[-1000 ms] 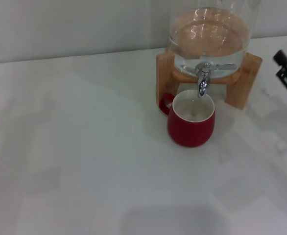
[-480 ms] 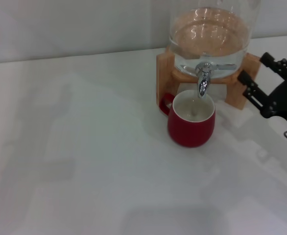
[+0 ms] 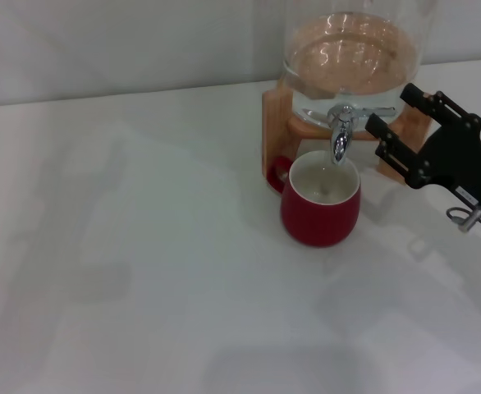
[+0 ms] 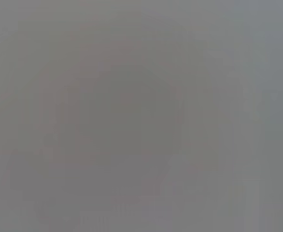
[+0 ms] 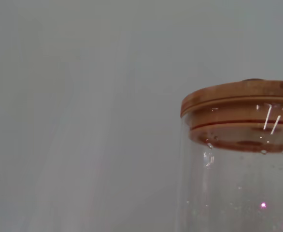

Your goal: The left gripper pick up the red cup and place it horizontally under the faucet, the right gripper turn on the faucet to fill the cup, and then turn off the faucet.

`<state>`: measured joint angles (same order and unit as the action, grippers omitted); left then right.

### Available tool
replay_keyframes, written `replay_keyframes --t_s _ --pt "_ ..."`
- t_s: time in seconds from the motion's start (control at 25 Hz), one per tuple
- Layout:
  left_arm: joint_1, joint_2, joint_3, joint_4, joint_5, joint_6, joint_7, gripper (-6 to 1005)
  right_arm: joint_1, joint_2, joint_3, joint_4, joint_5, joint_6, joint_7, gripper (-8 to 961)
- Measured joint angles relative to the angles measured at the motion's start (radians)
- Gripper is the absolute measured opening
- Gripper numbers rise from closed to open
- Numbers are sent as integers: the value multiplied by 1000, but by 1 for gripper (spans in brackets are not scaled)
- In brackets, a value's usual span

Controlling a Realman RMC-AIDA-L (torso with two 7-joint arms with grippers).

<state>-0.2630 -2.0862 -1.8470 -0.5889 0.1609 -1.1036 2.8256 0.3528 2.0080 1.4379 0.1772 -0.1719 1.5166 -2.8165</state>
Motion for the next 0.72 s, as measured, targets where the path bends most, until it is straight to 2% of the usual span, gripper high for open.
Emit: replay_keyframes --t_s 0.72 --pt "-10 2 2 0 0 -7 0 887 21 -1 -26 -7 0 -28 0 617"
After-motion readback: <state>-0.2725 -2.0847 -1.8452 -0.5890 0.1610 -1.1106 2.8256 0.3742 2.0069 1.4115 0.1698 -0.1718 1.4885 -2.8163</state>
